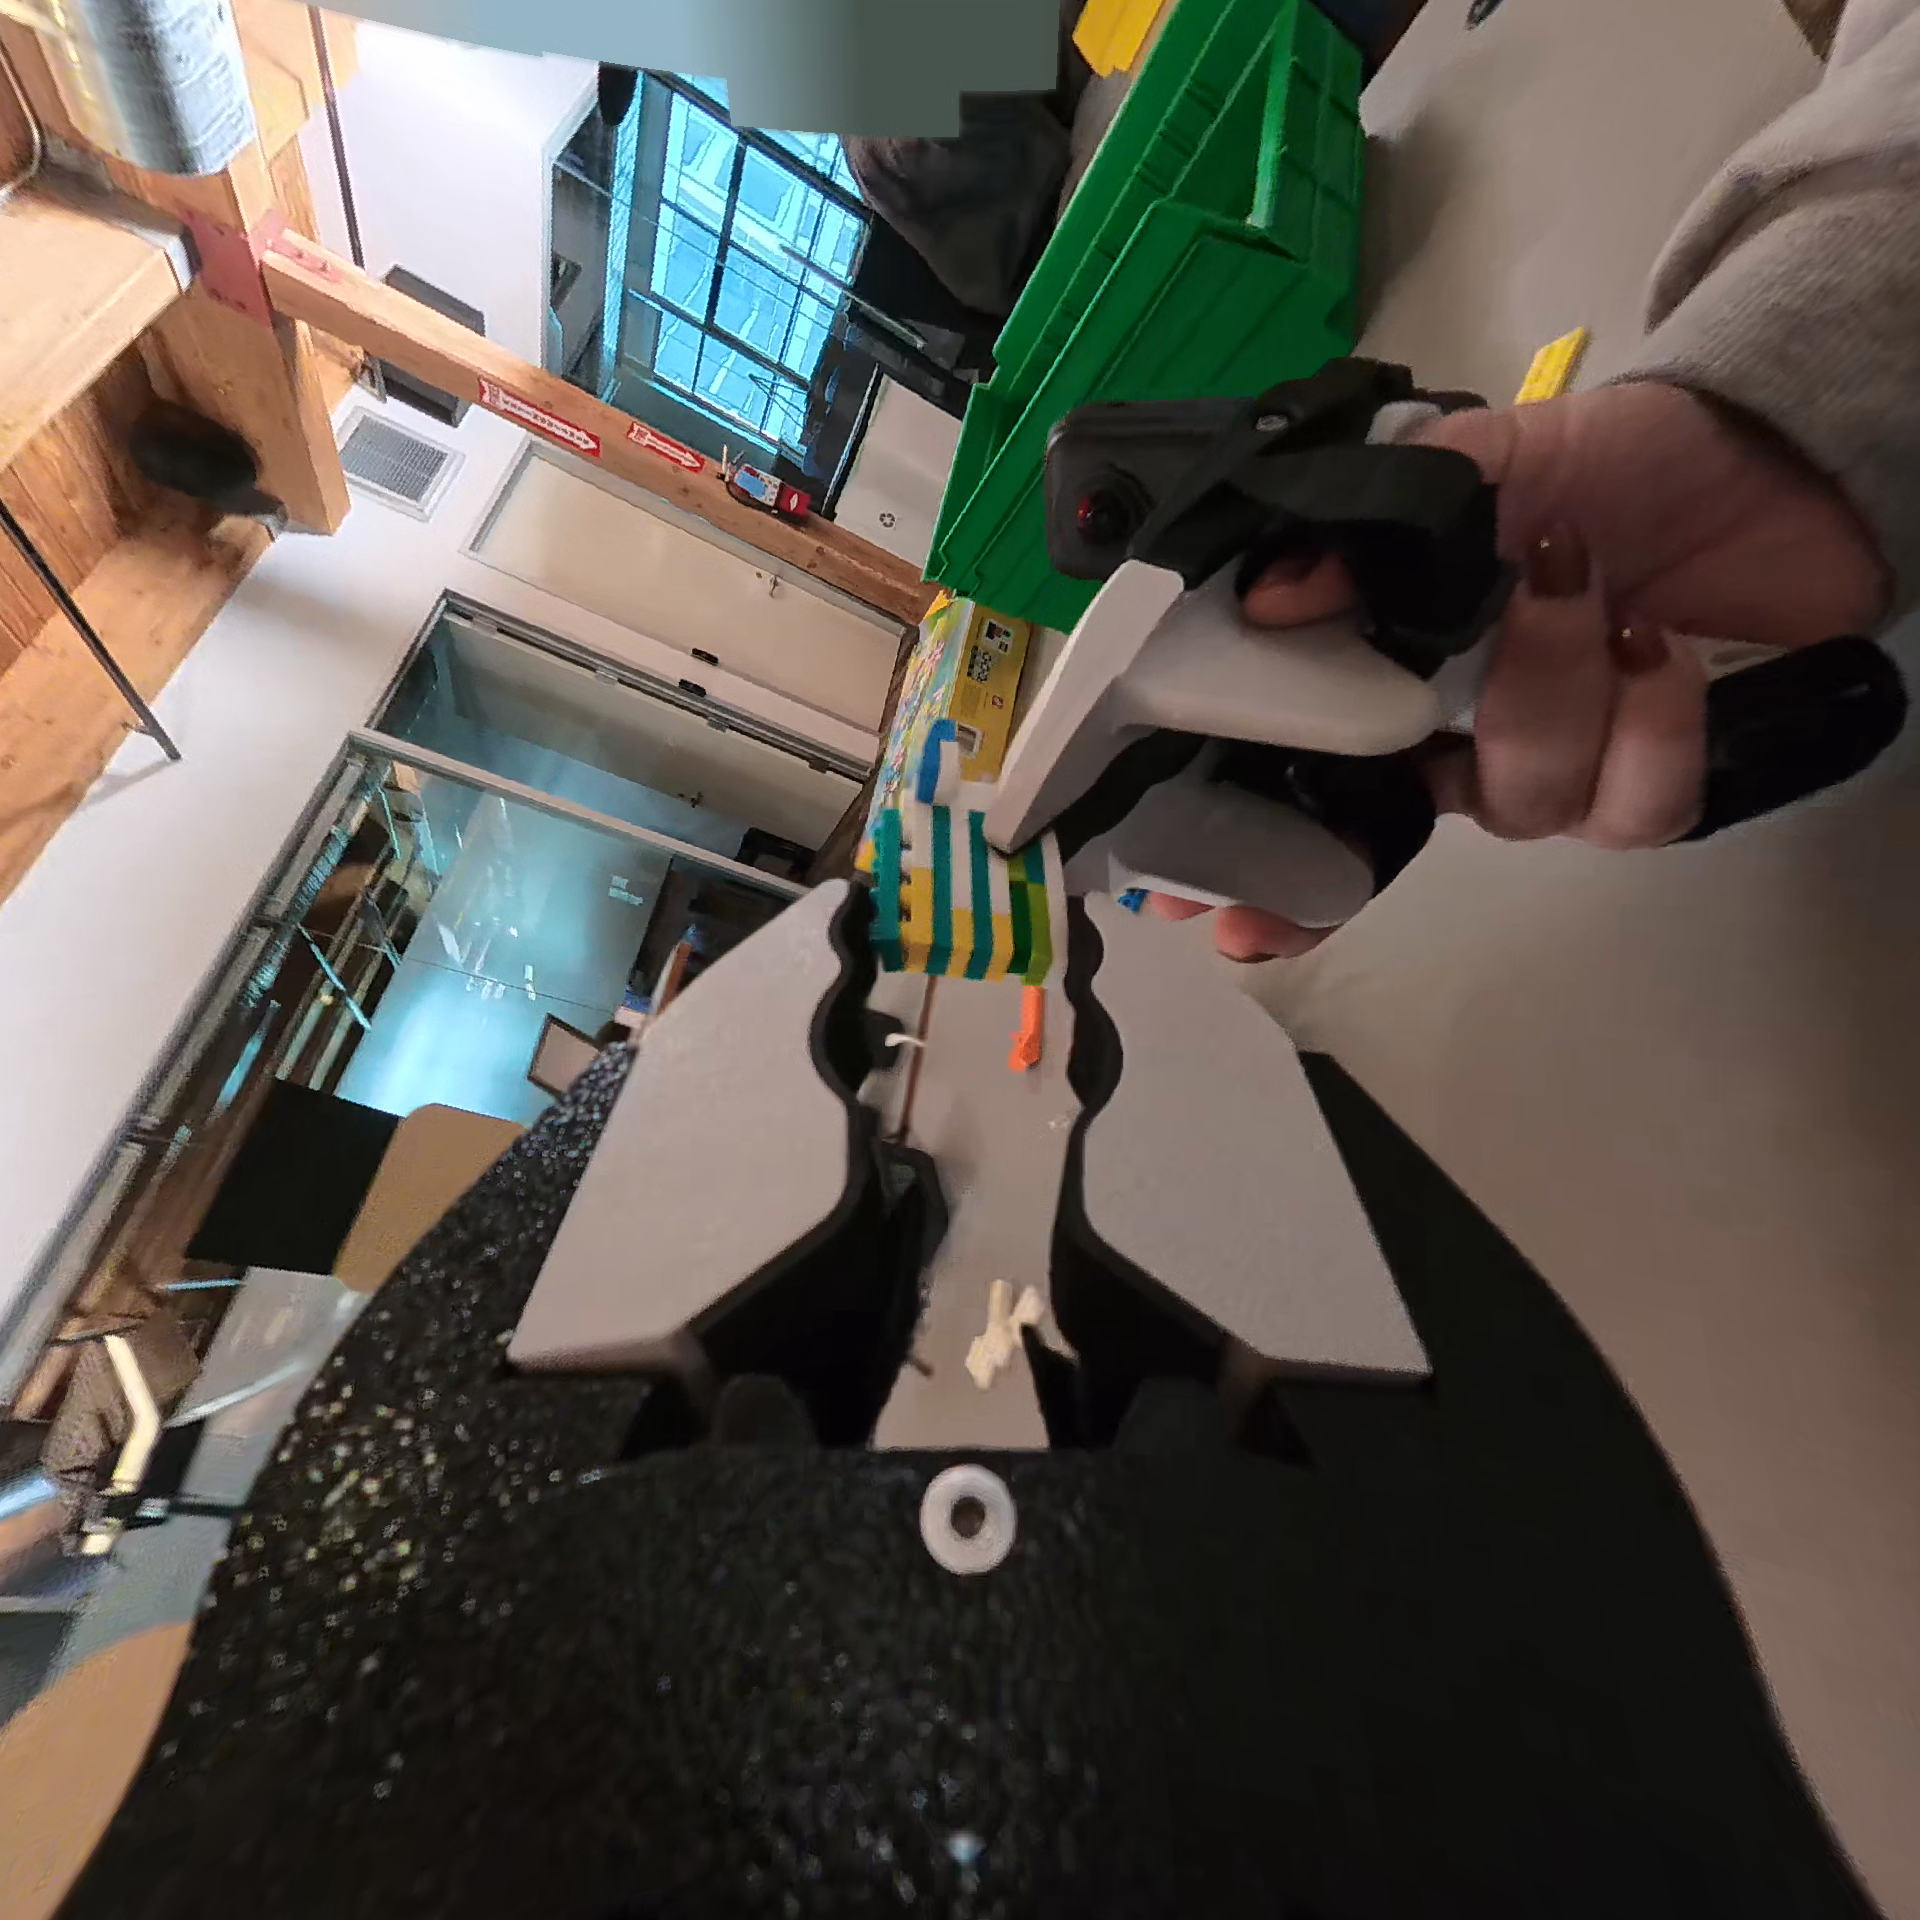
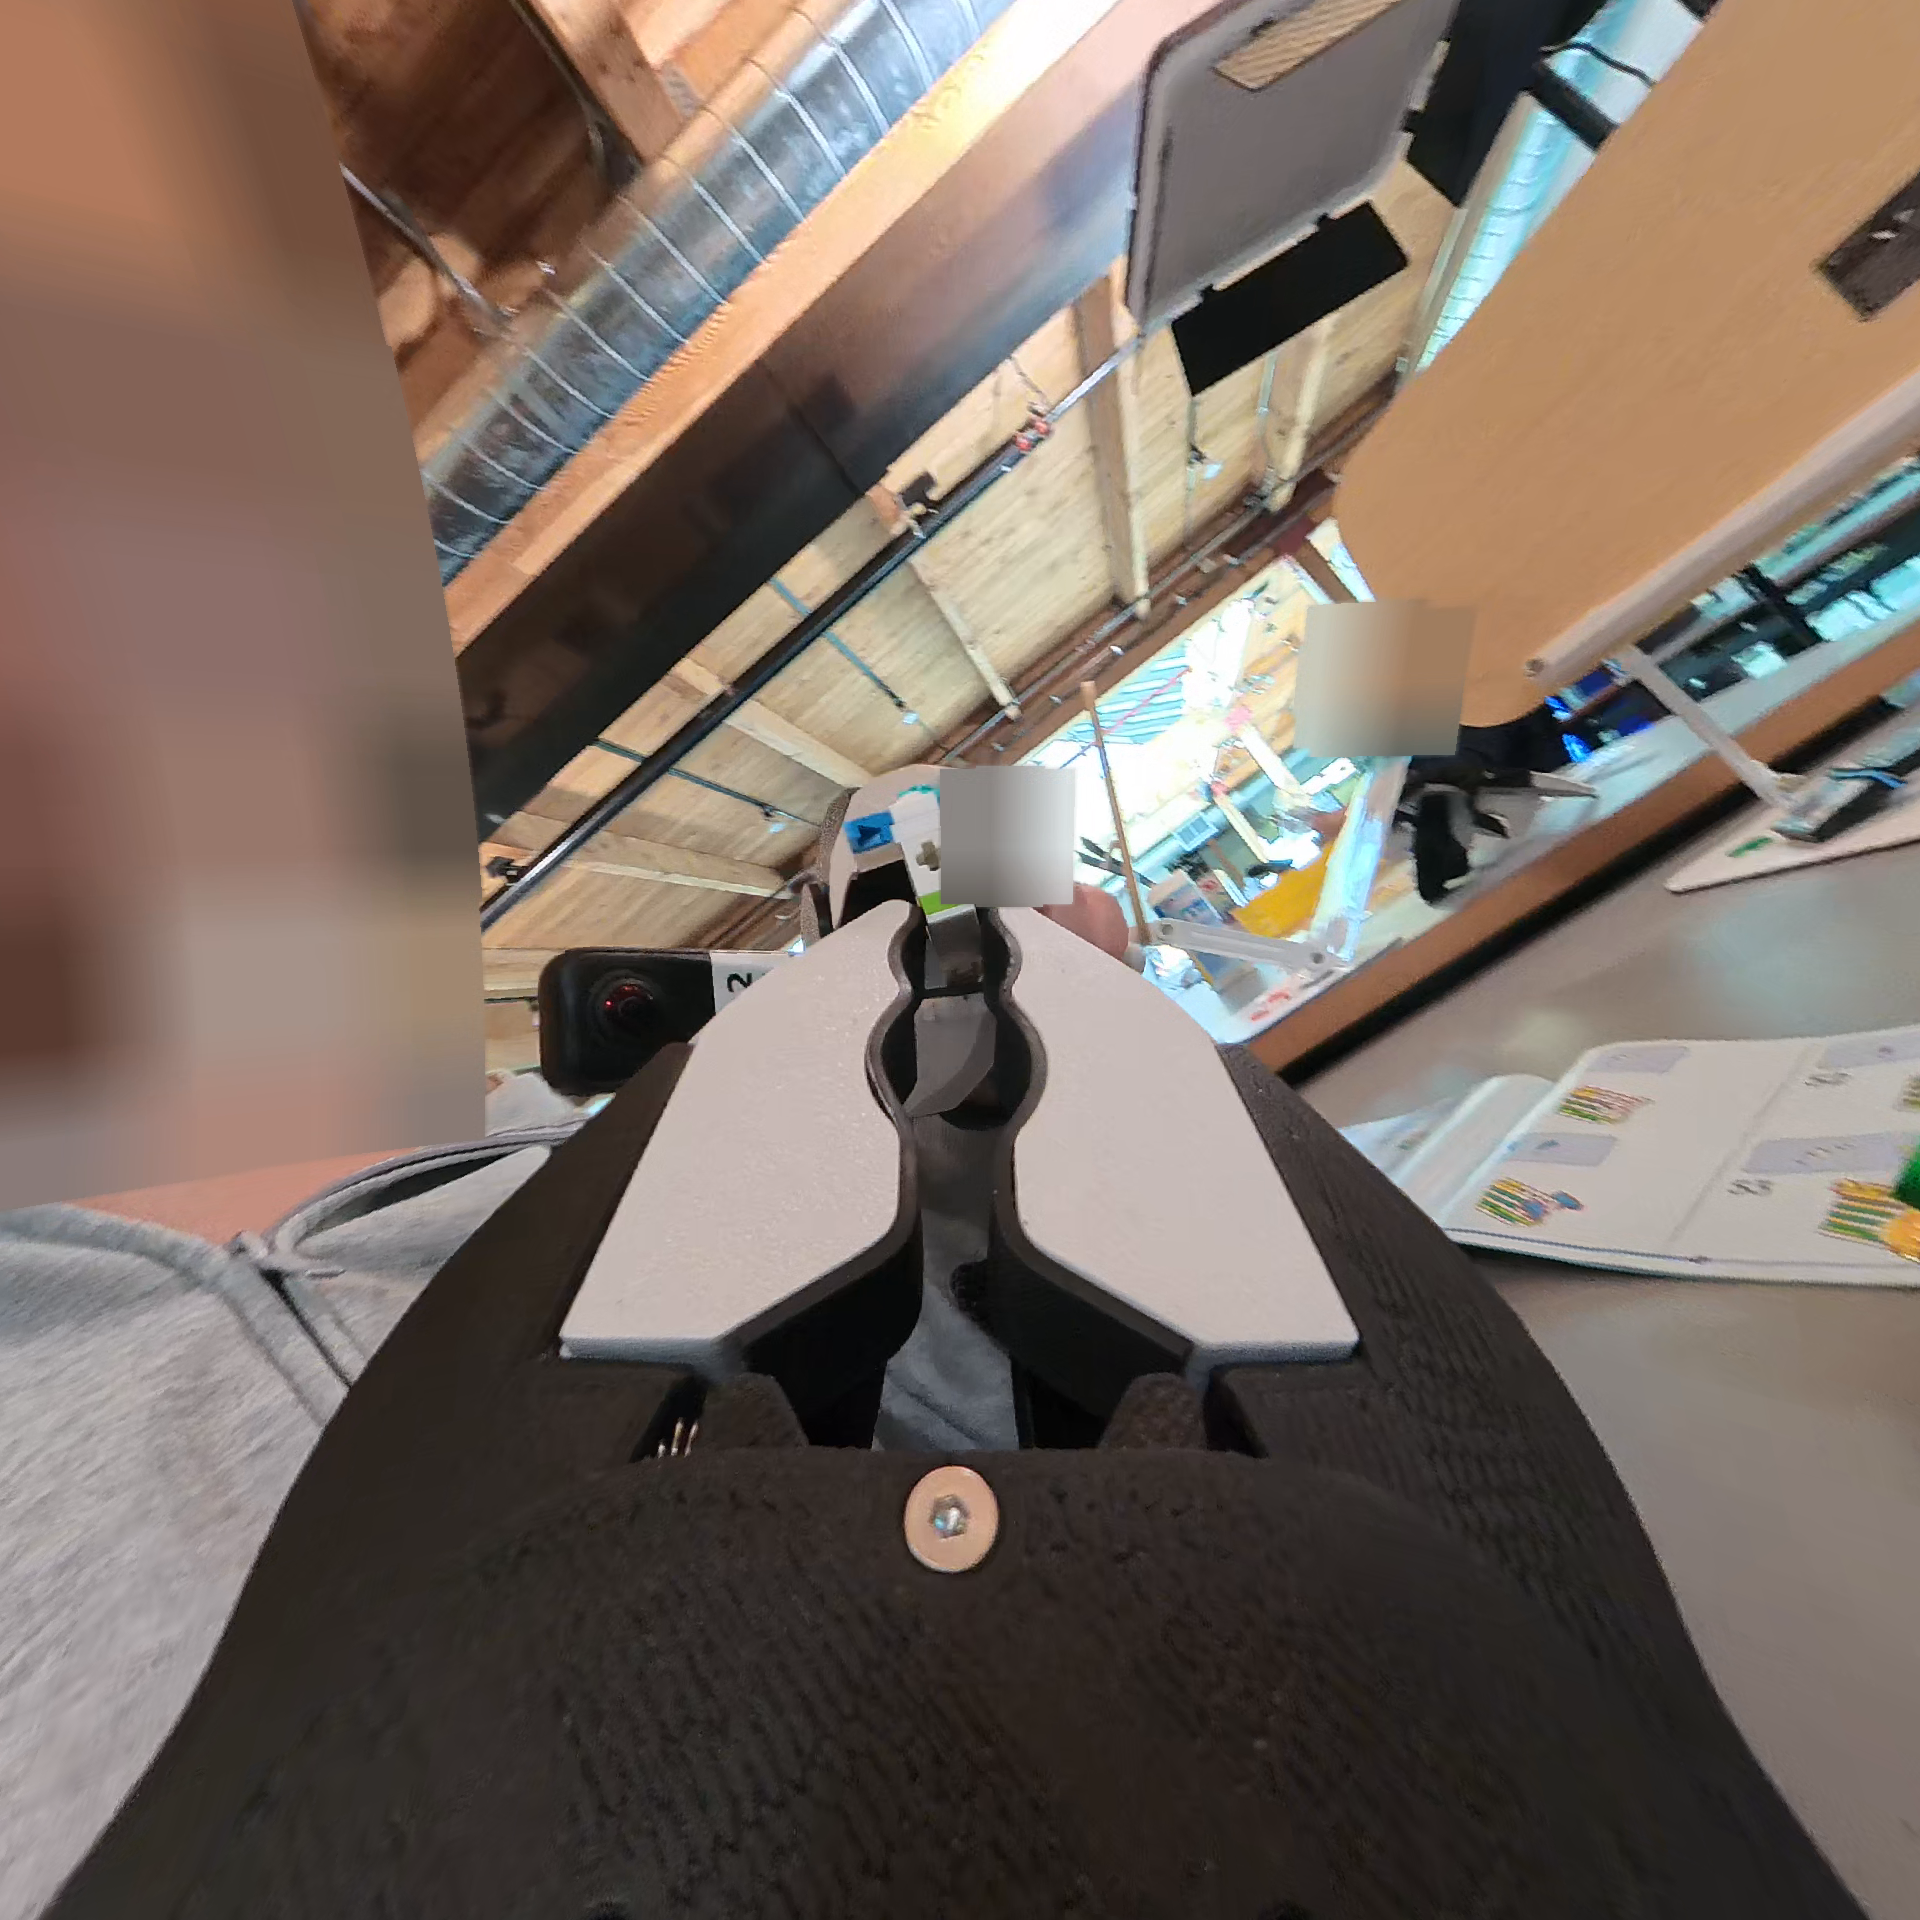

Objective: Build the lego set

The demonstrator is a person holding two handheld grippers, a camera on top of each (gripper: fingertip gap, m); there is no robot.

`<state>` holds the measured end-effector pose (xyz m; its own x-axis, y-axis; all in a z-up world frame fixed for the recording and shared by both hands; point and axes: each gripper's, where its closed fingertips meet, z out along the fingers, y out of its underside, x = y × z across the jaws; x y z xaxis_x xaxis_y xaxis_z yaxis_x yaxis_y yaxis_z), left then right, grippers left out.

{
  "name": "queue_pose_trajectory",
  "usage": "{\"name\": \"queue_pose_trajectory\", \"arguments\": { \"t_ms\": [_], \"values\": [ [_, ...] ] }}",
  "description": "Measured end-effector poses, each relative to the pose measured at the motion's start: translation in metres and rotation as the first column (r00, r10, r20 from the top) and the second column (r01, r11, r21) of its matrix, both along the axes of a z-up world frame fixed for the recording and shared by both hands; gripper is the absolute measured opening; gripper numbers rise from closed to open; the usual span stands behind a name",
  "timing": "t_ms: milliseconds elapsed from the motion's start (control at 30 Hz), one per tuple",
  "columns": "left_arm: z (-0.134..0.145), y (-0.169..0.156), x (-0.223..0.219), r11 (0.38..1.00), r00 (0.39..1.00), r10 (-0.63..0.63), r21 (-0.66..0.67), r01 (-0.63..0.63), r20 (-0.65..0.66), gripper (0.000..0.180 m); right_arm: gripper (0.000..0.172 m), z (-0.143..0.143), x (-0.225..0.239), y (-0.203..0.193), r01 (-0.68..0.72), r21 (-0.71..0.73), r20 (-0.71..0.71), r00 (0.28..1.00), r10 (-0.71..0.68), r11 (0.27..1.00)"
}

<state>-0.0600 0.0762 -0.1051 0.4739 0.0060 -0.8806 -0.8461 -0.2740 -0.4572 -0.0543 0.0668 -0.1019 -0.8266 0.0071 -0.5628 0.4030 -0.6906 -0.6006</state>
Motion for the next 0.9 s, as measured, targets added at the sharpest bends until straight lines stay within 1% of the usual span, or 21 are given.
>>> {"name": "queue_pose_trajectory", "arguments": {
  "t_ms": [100,167,267,333,367,433,500,567,633,700,767,833,900],
  "values": [
    [-0.001,0.002,-0.005,0.999,0.992,-0.009,0.041,0.003,0.126,0.036,0.008,-0.001,-0.005,0.002,0.053,0.044,0.005,0.999,-0.053,0.998],
    [0.001,0.001,-0.008,0.997,0.974,-0.025,0.076,0.008,0.227,0.036,0.012,-0.001,-0.006,0.005,0.110,0.087,-0.031,0.994,-0.107,0.990],
    [0.003,-0.002,-0.011,0.990,0.925,-0.094,0.130,0.049,0.368,0.036,0.027,-0.003,-0.008,0.013,0.205,0.174,-0.101,0.977,-0.190,0.963],
    [0.001,-0.004,-0.010,0.985,0.882,-0.146,0.147,0.089,0.447,0.036,0.039,-0.005,-0.011,0.021,0.310,0.280,-0.211,0.943,-0.257,0.909],
    [0.000,-0.005,-0.009,0.982,0.861,-0.170,0.153,0.109,0.480,0.036,0.042,-0.004,-0.010,0.025,0.369,0.340,-0.296,0.915,-0.274,0.865],
    [-0.004,-0.006,-0.007,0.977,0.828,-0.205,0.157,0.143,0.522,0.036,0.047,-0.003,-0.008,0.027,0.489,0.467,-0.481,0.840,-0.252,0.736],
    [-0.009,-0.005,-0.005,0.977,0.815,-0.213,0.145,0.160,0.539,0.036,0.047,-0.001,-0.004,0.023,0.577,0.558,-0.626,0.764,-0.154,0.596],
    [-0.014,-0.003,-0.003,0.977,0.808,-0.213,0.125,0.172,0.549,0.036,0.047,0.000,-0.002,0.016,0.623,0.613,-0.698,0.715,-0.035,0.486],
    [-0.020,0.000,-0.001,0.978,0.802,-0.209,0.104,0.183,0.559,0.036,0.047,-0.004,-0.002,0.011,0.648,0.654,-0.724,0.686,0.075,0.390],
    [-0.026,0.001,0.001,0.978,0.800,-0.204,0.082,0.191,0.564,0.036,0.047,-0.014,-0.005,0.008,0.666,0.694,-0.717,0.675,0.175,0.274],
    [-0.030,0.002,0.002,0.979,0.803,-0.194,0.063,0.192,0.564,0.036,0.047,-0.023,-0.008,0.006,0.690,0.704,-0.707,0.660,0.255,0.166],
    [-0.032,0.003,0.002,0.981,0.806,-0.186,0.054,0.188,0.563,0.036,0.047,-0.029,-0.010,0.005,0.710,0.699,-0.696,0.645,0.317,0.089],
    [-0.034,0.004,0.002,0.983,0.812,-0.176,0.048,0.179,0.556,0.036,0.047,-0.035,-0.011,0.004,0.719,0.694,-0.678,0.637,0.365,0.033]
  ]
}}
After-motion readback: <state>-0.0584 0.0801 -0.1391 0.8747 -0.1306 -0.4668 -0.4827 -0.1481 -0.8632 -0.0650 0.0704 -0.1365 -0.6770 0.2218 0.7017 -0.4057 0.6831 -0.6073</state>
